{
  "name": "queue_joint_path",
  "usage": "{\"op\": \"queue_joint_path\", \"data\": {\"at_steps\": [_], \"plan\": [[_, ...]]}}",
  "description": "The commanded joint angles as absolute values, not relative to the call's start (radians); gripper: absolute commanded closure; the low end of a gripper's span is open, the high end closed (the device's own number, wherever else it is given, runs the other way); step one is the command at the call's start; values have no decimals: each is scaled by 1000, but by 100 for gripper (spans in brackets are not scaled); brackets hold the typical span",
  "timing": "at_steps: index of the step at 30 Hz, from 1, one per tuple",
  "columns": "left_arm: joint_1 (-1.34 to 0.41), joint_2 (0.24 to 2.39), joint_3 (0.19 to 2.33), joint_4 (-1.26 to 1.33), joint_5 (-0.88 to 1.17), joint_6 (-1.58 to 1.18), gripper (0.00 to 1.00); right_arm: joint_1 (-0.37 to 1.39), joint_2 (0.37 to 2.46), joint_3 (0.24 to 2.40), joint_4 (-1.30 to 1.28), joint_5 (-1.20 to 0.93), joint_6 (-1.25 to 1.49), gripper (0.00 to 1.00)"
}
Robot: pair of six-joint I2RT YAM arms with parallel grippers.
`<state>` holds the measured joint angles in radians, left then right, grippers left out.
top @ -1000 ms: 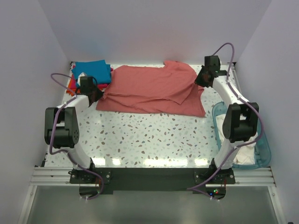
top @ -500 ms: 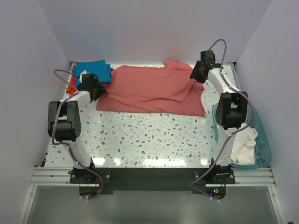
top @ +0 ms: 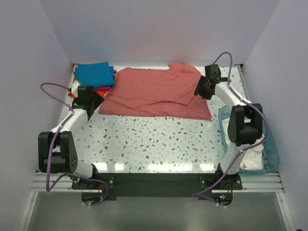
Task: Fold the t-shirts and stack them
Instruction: Fold the tshirt
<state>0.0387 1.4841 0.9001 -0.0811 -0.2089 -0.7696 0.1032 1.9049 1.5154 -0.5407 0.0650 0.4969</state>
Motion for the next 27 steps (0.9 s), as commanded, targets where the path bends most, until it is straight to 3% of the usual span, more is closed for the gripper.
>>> {"op": "queue_joint_path", "data": {"at_steps": [1, 21, 27], "plan": [[19, 1444, 815, -72, -267, -830, 34, 155, 1815, 1410, -445, 67, 528, 52], [-69, 1500, 758, -20, -273, -847, 35, 268, 1976, 1381, -370, 104, 646, 53], [-69, 1503, 752, -17, -279, -845, 35, 270, 1987, 1396, -365, 110, 655, 72]]}}
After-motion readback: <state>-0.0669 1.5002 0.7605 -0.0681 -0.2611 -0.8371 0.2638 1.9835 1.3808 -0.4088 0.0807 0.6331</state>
